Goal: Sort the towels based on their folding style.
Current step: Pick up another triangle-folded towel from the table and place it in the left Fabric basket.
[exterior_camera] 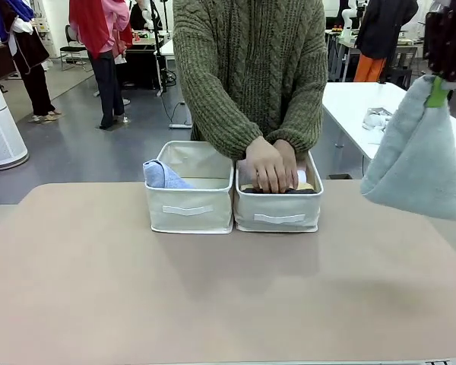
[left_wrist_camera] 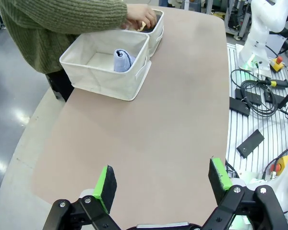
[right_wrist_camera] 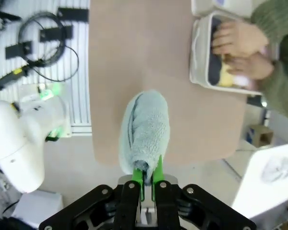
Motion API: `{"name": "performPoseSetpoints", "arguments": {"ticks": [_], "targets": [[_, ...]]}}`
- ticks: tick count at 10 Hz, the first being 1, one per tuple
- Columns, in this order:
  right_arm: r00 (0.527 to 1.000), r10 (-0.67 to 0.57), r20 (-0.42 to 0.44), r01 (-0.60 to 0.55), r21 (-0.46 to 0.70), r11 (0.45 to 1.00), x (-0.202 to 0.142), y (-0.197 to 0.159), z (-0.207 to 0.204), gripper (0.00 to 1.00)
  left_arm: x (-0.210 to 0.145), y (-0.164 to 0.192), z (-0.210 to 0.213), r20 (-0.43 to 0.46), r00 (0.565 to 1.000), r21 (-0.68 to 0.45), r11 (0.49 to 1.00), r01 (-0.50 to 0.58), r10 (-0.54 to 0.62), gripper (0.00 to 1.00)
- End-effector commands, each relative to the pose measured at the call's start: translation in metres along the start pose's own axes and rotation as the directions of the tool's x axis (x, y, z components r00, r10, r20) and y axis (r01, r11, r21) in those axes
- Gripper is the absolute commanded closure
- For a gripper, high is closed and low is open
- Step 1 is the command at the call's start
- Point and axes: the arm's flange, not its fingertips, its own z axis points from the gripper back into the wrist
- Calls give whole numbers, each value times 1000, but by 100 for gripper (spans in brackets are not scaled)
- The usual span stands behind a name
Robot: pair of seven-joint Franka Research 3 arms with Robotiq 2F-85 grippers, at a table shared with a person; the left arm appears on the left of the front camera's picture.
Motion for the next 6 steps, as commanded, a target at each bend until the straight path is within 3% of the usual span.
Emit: {"name": "performPoseSetpoints", "arguments": {"ticks": [1, 6], "targets": [[1000, -6, -24, 5, -31, 1000, -1, 7, 8, 91, -2, 0, -2, 23, 999, 19, 1000, 21, -21, 0], [1000, -6, -24, 5, -31, 1000, -1, 7, 8, 91, -2, 0, -2, 23, 999, 19, 1000, 21, -21, 0]]}}
